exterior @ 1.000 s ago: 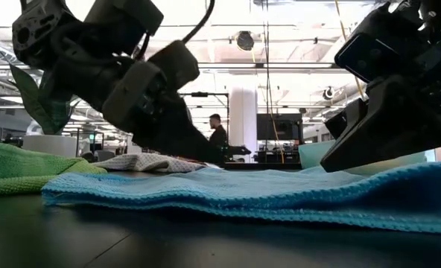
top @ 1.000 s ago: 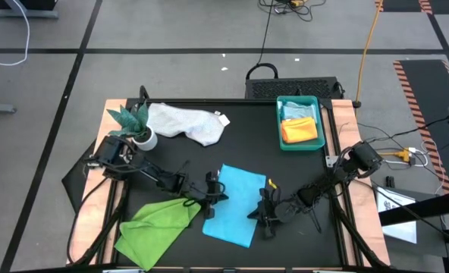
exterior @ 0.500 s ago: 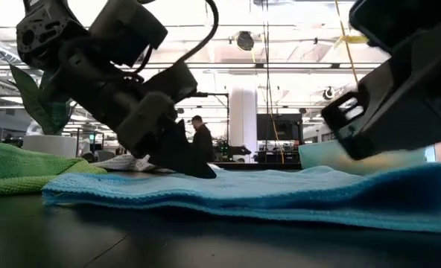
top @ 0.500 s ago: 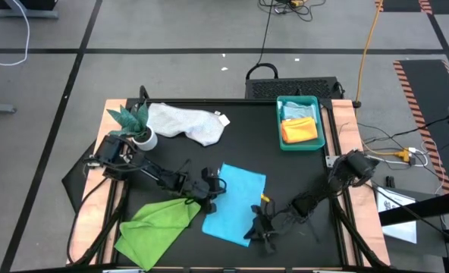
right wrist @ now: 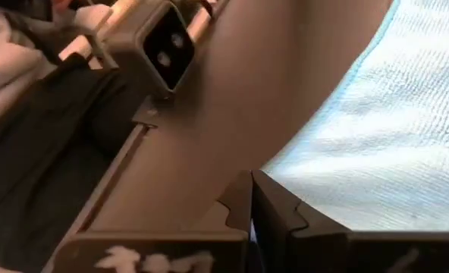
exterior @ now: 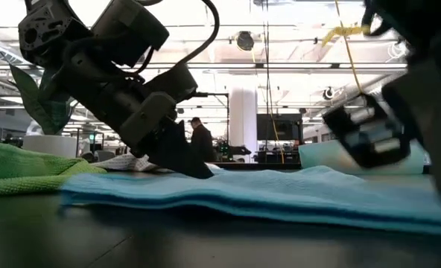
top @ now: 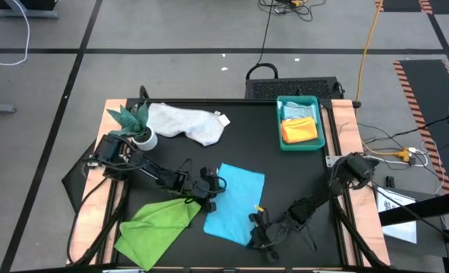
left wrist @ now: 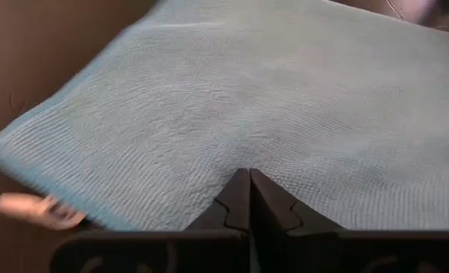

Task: Fold microfiber towels
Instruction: Fold the blue microfiber cloth

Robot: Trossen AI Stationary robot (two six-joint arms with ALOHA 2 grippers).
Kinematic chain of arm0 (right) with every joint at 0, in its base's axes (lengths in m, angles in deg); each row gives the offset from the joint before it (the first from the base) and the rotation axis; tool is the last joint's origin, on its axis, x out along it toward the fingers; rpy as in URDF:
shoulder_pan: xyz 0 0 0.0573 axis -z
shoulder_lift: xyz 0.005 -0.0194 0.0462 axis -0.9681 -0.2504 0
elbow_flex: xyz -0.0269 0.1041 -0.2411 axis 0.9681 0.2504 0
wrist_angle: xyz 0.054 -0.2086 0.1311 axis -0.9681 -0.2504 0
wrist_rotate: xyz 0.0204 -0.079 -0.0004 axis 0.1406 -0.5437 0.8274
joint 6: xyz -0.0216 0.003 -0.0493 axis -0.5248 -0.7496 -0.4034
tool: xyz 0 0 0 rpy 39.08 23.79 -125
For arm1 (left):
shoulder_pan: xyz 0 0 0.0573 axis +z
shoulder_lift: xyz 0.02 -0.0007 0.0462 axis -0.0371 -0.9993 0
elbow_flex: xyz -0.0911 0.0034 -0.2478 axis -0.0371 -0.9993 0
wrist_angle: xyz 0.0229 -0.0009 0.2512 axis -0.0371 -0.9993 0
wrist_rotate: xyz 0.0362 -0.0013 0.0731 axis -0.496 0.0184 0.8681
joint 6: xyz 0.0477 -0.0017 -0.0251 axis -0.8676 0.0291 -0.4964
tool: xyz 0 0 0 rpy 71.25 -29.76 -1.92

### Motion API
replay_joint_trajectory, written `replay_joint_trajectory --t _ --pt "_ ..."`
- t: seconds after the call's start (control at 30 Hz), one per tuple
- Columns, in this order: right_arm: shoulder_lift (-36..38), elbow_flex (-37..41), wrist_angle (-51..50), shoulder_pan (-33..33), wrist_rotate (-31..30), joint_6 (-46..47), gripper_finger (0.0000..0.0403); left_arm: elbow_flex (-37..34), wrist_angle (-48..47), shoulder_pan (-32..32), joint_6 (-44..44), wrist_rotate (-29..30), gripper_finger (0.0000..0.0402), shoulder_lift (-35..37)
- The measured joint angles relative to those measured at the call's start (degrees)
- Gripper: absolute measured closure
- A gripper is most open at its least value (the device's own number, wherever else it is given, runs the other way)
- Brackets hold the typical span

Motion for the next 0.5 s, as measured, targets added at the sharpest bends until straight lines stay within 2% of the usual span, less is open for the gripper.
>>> replay_joint_trajectory --t 0.17,0.23,0.3,0.4,0.5 --pt "5.16 0.33 -4.21 -0.35 -1.32 -0.49 0.0403 0.00 0.75 -1.36 2.16 -2.39 0.0387 2.26" --pt "7.28 1.11 -6.65 -0.44 -6.72 -0.29 0.0403 -0.04 0.94 -1.68 3.01 -3.22 0.0384 2.87" --pt "9.52 1.92 -8.64 0.03 -15.04 1.57 0.0403 -0.07 2.19 -1.94 3.52 -3.68 0.0385 2.83" --pt "12.17 4.11 -11.99 2.79 -28.07 10.61 0.0403 -0.05 2.69 -1.78 3.33 -2.67 0.0396 2.83" --pt "13.03 6.72 -16.54 7.26 -33.27 21.32 0.0403 -0.05 2.60 -1.15 3.05 -0.09 0.0396 2.81"
